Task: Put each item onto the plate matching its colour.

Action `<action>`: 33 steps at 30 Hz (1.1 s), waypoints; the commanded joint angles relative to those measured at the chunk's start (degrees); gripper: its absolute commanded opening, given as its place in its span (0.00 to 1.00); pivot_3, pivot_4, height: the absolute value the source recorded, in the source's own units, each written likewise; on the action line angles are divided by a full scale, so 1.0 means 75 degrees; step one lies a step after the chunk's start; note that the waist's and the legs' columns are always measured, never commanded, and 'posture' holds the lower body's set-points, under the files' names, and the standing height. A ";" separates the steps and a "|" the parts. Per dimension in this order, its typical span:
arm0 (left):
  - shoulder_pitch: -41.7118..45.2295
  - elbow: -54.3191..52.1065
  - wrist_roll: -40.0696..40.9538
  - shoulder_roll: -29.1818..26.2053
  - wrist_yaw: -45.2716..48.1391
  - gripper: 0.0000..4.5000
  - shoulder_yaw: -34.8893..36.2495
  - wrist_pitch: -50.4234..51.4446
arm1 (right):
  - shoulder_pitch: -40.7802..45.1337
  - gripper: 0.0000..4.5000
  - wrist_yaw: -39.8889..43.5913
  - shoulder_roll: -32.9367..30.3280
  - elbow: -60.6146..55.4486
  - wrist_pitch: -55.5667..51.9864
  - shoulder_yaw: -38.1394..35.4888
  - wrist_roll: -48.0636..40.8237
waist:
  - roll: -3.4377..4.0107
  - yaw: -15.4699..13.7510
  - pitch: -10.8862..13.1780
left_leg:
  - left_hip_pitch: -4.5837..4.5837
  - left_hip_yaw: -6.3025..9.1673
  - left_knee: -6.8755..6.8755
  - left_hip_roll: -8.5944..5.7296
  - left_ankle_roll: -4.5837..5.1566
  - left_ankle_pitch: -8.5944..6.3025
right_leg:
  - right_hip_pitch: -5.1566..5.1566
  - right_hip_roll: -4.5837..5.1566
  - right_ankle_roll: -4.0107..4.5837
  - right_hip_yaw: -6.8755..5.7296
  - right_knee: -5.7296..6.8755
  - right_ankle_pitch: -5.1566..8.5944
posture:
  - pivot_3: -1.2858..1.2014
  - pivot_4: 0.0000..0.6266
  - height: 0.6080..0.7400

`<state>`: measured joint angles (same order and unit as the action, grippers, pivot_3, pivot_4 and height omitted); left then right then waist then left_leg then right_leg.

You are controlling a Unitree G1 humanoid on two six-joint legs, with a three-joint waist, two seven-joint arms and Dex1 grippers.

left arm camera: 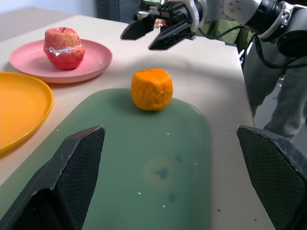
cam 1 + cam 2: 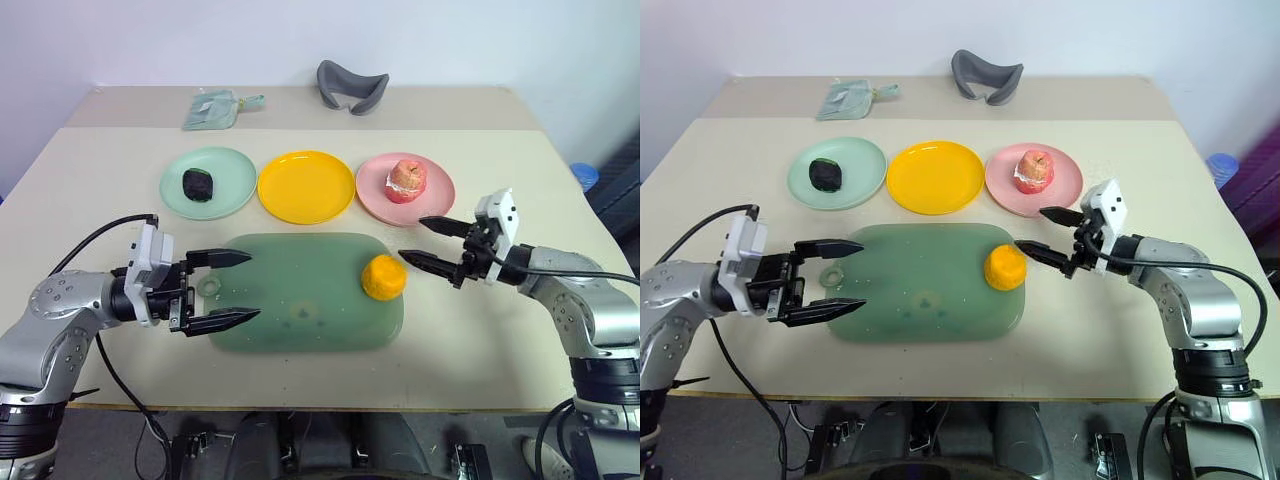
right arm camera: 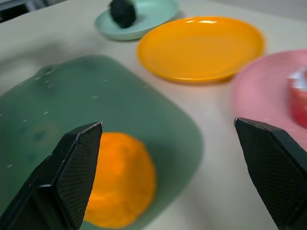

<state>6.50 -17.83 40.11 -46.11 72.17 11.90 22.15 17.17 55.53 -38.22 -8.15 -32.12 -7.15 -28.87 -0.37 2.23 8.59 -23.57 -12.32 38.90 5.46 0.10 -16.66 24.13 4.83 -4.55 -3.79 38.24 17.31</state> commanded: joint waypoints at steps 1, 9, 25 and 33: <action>0.0128 0.0028 -0.0032 -0.0107 0.0070 1.00 0.0001 -0.0065 | -0.0180 0.99 -0.0127 0.0122 -0.0326 0.0047 0.0164 -0.0004 | -0.0001 -0.0037 0.0000 | 0.0000 -0.0001 0.0002 -0.0001 0.0000 0.0000 | -0.0003 0.0001 0.0000 0.0000 -0.0001 0.0000 | 0.52 0.24 1.00; 0.0099 -0.0027 -0.0019 -0.0130 0.0071 1.00 0.0023 0.0007 | -0.0374 0.99 -0.0214 0.0262 -0.0322 0.0096 0.0603 0.0097 | -0.0001 -0.0137 -0.0001 | 0.0000 0.0000 0.0005 -0.0001 0.0001 0.0000 | -0.0003 0.0000 -0.0001 0.0000 -0.0001 0.0000 | 0.52 0.24 1.00; 0.0086 -0.0184 0.0019 -0.0107 -0.0145 1.00 0.0041 0.0065 | -0.0401 0.62 -0.0220 0.0472 -0.0198 0.0269 0.0824 0.0142 | -0.0005 -0.0187 -0.0003 | 0.0000 0.0002 0.0010 -0.0001 0.0002 -0.0001 | -0.0007 0.0000 -0.0001 0.0000 -0.0001 -0.0001 | 0.52 0.24 1.00; -0.0028 -0.0275 0.0079 0.0061 -0.0590 1.00 0.0219 0.0117 | 0.0834 0.62 -0.0590 0.0908 0.0196 0.0418 0.1005 0.0366 | -0.0005 -0.0143 -0.0003 | 0.0000 0.0001 0.0010 -0.0001 0.0002 -0.0001 | -0.0004 0.0000 0.0000 0.0000 -0.0001 -0.0001 | 0.52 0.24 1.00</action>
<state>6.41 -18.20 39.78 -45.99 68.98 12.22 23.17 20.03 52.64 -32.60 -7.38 -31.04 0.99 -26.89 -0.40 1.16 8.56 -23.57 -12.31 38.97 5.46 0.11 -16.67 24.10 4.81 -4.55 -3.78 38.24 17.30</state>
